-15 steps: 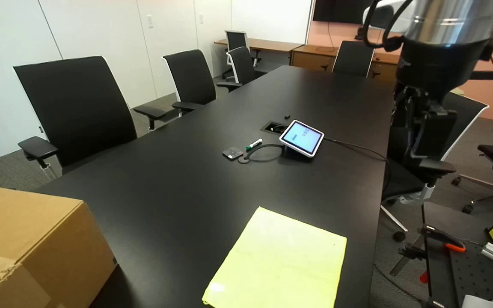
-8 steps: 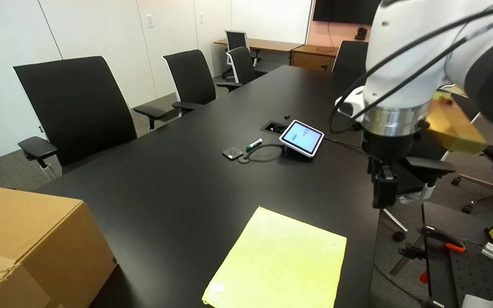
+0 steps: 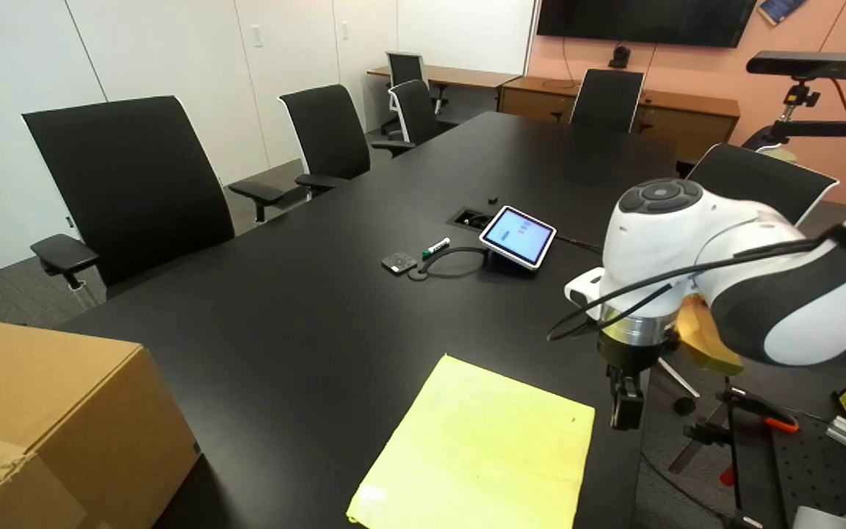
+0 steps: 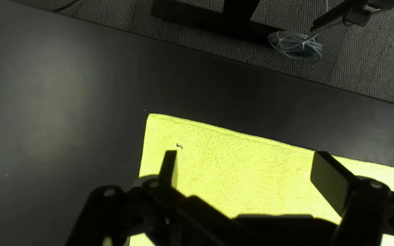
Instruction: Fold the towel from bottom to top.
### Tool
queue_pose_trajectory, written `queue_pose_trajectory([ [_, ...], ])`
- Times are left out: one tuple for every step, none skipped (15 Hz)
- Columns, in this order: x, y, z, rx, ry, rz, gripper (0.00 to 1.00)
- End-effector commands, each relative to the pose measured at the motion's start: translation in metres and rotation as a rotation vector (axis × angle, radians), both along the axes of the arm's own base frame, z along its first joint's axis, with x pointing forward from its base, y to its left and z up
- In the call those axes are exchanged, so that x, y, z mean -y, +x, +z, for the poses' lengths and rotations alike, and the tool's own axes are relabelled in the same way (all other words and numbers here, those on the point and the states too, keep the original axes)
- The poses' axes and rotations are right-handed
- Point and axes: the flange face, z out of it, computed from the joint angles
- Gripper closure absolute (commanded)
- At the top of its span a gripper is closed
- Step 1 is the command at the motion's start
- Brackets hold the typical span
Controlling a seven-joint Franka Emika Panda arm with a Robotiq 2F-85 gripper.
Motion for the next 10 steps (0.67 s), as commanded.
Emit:
queue_pose_trajectory([
  [0.004,0.005,-0.042,0.045,0.001,-0.018,0.00],
  [0.004,0.006,-0.051,0.051,-0.007,-0.026,0.00],
  [0.007,0.007,-0.061,0.051,-0.017,-0.034,0.00],
  [0.009,0.008,-0.073,0.037,-0.030,-0.046,0.00],
  [0.010,0.009,-0.082,0.027,-0.042,-0.058,0.00],
  [0.011,0.009,-0.093,0.017,-0.045,-0.069,0.00],
  [0.012,0.010,-0.101,0.006,-0.049,-0.076,0.00],
  [0.012,0.012,-0.111,0.002,-0.054,-0.079,0.00],
  [0.011,0.013,-0.118,0.004,-0.050,-0.092,0.00],
  [0.011,0.014,-0.125,0.000,-0.041,-0.095,0.00],
])
